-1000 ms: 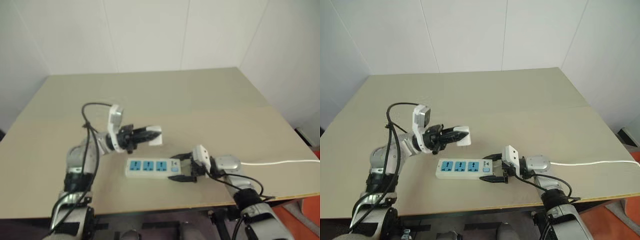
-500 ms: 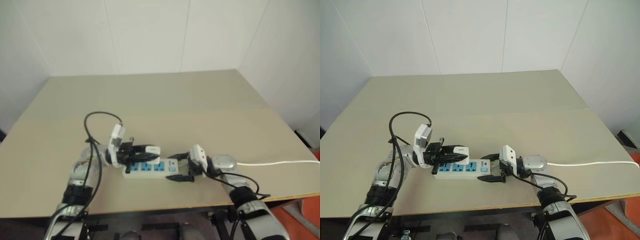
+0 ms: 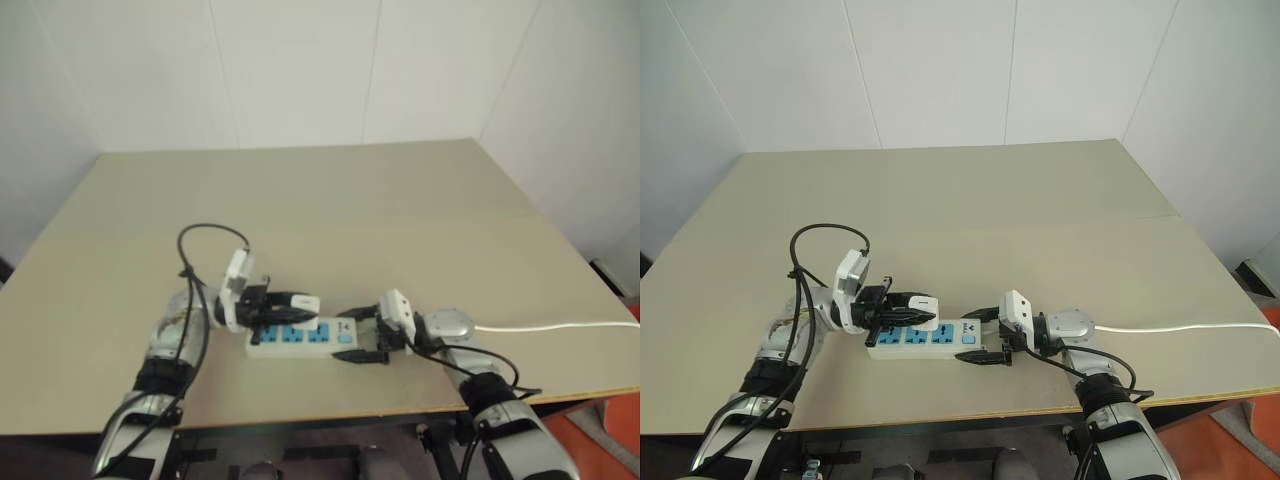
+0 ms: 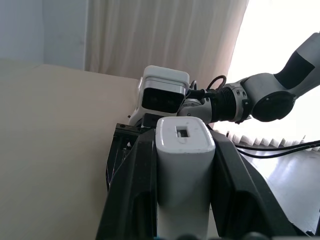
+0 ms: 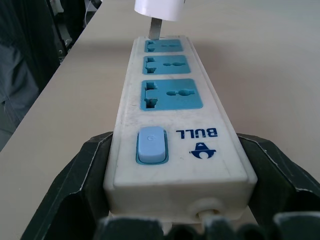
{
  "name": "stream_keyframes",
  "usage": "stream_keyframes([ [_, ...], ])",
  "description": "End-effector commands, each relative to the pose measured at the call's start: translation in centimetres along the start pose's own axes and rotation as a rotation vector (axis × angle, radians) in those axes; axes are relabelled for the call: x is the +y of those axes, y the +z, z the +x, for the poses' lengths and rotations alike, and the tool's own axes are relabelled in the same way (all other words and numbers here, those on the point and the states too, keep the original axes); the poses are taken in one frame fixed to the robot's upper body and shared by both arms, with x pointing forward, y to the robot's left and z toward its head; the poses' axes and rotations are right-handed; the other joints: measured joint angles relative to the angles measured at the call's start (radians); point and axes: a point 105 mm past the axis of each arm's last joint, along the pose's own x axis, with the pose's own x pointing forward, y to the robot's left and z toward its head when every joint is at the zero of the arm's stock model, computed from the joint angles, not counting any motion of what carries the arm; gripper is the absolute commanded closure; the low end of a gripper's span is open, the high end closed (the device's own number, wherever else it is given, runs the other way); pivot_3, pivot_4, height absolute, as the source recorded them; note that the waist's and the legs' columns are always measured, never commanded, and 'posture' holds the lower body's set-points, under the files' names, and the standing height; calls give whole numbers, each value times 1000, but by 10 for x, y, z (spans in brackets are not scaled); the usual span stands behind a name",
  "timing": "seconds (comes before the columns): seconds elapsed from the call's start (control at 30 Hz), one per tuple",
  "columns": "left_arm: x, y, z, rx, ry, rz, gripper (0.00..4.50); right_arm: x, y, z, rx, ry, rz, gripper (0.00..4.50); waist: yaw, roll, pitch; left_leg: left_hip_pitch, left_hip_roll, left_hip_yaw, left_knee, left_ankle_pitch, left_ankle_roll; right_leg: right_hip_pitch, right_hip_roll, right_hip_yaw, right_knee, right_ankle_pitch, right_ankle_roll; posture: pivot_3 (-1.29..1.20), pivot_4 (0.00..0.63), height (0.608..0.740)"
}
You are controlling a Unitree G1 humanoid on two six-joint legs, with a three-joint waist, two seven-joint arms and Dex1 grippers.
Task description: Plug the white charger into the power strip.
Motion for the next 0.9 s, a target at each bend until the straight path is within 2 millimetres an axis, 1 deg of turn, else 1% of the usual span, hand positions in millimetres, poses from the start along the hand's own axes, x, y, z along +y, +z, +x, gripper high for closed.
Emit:
stream_keyframes([
  [0.03, 0, 2, 5, -8, -10, 47, 3490, 5, 3, 7, -5, 37, -18, 1095, 0, 0, 0, 0, 0, 0, 0, 0, 0, 0, 0, 0, 0, 0, 0, 0, 150, 740],
  [0.3, -1, -13, 16, 20, -42, 67, 3490, 6, 2, 8, -1, 37, -20, 1095, 0, 0, 0, 0, 0, 0, 0, 0, 0, 0, 0, 0, 0, 0, 0, 0, 150, 740],
  [0.4, -3, -20, 16, 41, -57, 69, 3490, 5, 3, 7, 0, 33, -22, 1095, 0, 0, 0, 0, 0, 0, 0, 0, 0, 0, 0, 0, 0, 0, 0, 0, 150, 740],
  [0.7, 3, -24, 14, 43, -31, 60, 3490, 7, 1, 6, 4, 27, -19, 1095, 1, 0, 0, 0, 0, 0, 0, 0, 0, 0, 0, 0, 0, 0, 0, 0, 150, 740],
  [0.9, 5, -27, 18, 31, -24, 55, 3490, 7, 1, 7, 5, 28, -18, 1095, 2, 0, 0, 0, 0, 0, 0, 0, 0, 0, 0, 0, -1, 0, 0, 0, 150, 740],
])
